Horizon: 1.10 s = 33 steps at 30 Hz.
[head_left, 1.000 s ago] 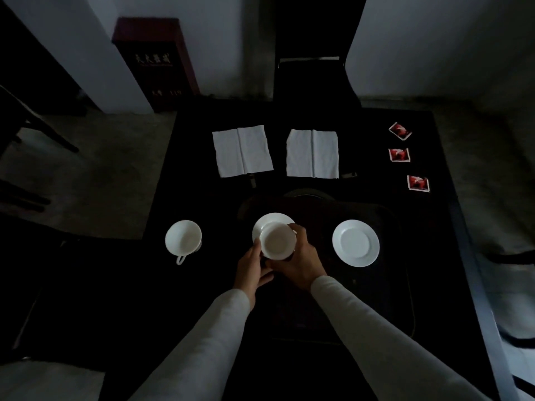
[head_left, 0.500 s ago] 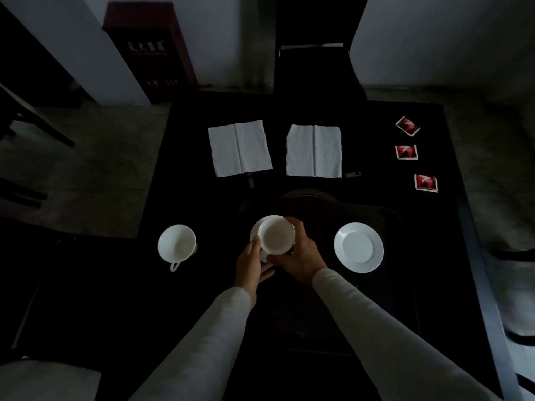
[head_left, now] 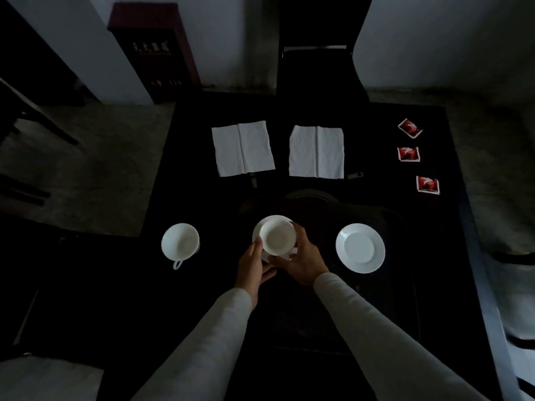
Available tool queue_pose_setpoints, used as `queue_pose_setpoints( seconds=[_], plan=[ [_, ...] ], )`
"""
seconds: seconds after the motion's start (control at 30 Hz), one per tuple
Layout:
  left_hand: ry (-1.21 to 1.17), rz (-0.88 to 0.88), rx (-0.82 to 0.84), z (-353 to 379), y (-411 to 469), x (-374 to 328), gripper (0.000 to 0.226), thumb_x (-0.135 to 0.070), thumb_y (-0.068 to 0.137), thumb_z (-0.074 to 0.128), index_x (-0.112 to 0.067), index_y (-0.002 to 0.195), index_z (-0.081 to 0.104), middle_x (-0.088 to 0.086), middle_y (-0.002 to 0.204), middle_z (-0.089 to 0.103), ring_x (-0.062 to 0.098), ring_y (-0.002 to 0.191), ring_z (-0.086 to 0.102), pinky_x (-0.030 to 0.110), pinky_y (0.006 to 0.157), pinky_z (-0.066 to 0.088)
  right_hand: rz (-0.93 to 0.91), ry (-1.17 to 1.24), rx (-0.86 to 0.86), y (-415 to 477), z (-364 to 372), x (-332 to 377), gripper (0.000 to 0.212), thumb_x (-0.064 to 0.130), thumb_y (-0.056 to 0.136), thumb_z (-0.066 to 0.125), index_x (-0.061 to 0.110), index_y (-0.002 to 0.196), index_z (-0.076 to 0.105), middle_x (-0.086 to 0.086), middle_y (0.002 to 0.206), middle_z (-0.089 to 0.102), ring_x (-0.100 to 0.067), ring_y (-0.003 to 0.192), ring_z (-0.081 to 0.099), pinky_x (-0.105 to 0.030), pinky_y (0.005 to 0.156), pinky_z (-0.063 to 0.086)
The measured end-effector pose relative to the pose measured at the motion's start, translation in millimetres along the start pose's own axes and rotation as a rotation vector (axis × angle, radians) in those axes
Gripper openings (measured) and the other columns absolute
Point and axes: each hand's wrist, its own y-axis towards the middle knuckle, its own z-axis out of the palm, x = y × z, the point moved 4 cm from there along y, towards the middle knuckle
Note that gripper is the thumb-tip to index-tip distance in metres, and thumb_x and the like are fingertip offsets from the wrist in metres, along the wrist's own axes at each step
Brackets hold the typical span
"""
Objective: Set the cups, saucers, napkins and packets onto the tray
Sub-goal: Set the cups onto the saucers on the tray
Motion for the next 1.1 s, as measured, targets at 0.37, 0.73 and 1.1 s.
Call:
queue_pose_setpoints(
  seconds=[0.37,0.73,1.1],
  plan=[
    [0.052,0.027,0.021,-3.1,-3.4,-4.0,0.049,-0.050,0.103,0.042,-0.030,0.148,0.043,-0.002,0.132,0.059,0.020,0.110,0.067,0.033,0.085,0.056,0.034,-0.043,0.011,-1.9,-0.6,-1.9,0.113,0.059,0.061,0.086,0.029,0.152,0.025,0.002,0.138,0.052,-0.021,0.124,0.056,-0.032,0.095,0.050],
    [0.239,0.197,0.016,-36.6,-20.4,-30.1,0.059,-0.057,0.101,0.038,-0.028,0.153,0.038,-0.005,0.148,0.053,0.016,0.098,0.073,0.034,0.084,0.058,-0.049,-0.029,-0.278,-12.8,-23.3,24.6,0.068,0.053,0.093,0.062,0.020,0.149,0.043,-0.007,0.149,0.052,-0.024,0.136,0.050,-0.046,0.112,0.043],
    [0.150,0.364,-0.210,-126.4,-38.1,-69.5,0.029,-0.060,0.092,0.049,-0.040,0.101,0.068,-0.016,0.103,0.075,0.010,0.077,0.075,0.028,0.067,0.053,-0.379,-0.258,-0.397,-16.7,27.7,109.2,0.042,0.036,0.098,0.062,0.011,0.132,0.060,-0.010,0.131,0.063,-0.027,0.124,0.055,-0.025,0.102,0.037]
  ],
)
